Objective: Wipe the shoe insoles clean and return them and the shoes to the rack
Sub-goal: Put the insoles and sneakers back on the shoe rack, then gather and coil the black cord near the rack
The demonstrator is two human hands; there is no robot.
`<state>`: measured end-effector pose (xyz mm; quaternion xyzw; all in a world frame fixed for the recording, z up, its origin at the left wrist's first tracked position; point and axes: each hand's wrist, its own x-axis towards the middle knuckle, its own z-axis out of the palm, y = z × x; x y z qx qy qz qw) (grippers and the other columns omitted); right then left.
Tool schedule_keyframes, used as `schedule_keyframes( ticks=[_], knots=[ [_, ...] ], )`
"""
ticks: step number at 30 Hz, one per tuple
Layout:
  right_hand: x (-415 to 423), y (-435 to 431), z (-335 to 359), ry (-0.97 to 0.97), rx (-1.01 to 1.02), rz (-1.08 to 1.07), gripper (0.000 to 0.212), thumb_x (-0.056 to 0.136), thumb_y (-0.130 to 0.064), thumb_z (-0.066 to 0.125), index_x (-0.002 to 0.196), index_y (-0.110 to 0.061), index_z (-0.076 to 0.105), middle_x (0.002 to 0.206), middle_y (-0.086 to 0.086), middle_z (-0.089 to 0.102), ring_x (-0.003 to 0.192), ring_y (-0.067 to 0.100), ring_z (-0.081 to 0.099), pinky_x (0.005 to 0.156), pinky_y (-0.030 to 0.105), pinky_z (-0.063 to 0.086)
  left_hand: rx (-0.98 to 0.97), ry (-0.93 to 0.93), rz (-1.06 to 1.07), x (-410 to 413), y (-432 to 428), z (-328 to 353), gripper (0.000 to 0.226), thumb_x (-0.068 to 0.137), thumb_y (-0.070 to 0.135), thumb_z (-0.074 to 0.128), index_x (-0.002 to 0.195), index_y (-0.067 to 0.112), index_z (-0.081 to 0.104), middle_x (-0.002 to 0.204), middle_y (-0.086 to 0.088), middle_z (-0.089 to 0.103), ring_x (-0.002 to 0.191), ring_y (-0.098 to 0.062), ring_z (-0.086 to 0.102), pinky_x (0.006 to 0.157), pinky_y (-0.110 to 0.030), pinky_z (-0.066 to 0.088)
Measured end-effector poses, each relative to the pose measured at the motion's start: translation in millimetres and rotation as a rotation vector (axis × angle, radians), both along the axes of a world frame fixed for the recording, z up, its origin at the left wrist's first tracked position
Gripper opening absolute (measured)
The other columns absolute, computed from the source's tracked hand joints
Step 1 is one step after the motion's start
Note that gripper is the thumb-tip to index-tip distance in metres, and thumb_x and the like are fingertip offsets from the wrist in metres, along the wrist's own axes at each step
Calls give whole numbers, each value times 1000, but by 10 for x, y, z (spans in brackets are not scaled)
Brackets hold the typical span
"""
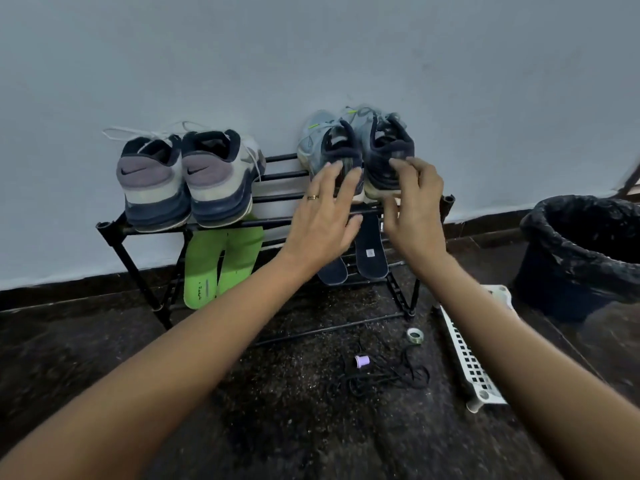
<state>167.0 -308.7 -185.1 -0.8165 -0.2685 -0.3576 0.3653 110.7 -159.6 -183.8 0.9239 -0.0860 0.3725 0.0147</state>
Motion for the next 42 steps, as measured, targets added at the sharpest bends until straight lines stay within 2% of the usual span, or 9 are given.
schedule_keyframes(
  ticks=[5,11,15,19,30,33,36,38,42],
  knots=[
    [-365,-141,-1007,81,-147,104,31,81,5,55,111,-1,57,111,17,50,105,31,45,92,36,39,53,189,-62,-424,84,-733,59,80,25,69,132,7,48,131,-19,48,119,-34,49,89,-38,51],
    [-556,-263,-2282,788,-575,200,18,80,-5,54,97,-2,56,102,20,52,100,39,52,81,40,45,-65,789,53,-788,-1,-1491,51,90,24,57,137,14,37,134,-8,38,117,-29,46,88,-41,50],
    [-760,-226,-2722,1010,-719,218,46,83,-9,55,129,-6,47,128,18,48,119,35,45,97,36,41,-114,983,72,-946,-96,-1823,43,91,21,55,131,14,40,128,-8,43,117,-28,47,88,-41,48],
    [-931,-134,-2957,1009,-911,182,53,88,-23,58,137,-13,40,135,15,41,123,34,38,101,36,37,-223,1077,70,-1018,-72,-2003,36,91,22,55,124,15,46,122,-8,46,114,-27,50,87,-40,48],
    [-1080,-80,-3083,805,-1174,64,39,94,-12,36,131,-7,48,129,17,48,121,38,38,100,40,35,-405,1117,114,-1027,190,-2047,31,91,21,58,120,18,50,122,-4,48,105,-23,55,88,-39,49],
    [-1089,-57,-2928,870,-904,115,30,85,-27,45,105,-12,61,112,13,56,109,34,48,92,37,39,-449,1122,84,-1036,193,-2048,34,92,15,56,125,21,51,130,-3,47,114,-21,53,95,-37,47],
    [-1101,9,-2512,915,-435,218,10,75,-30,54,69,-22,51,76,0,56,81,25,56,74,34,43,-554,1154,-10,-1031,185,-2006,47,92,9,58,136,23,49,140,0,46,127,-17,47,105,-33,40],
    [-1119,47,-2172,877,-285,277,15,71,-30,52,66,-19,44,64,-4,52,67,20,53,65,34,44,-654,1204,-92,-1016,173,-1951,51,89,14,64,137,23,50,141,0,49,128,-18,47,109,-34,37],
    [-1136,84,-1447,743,-97,360,11,74,-24,50,69,-16,45,58,-2,50,56,13,48,58,32,43,-1028,1091,-256,-1048,81,-1753,19,94,15,60,110,23,63,113,1,66,108,-16,60,105,-44,44]
  ],
)
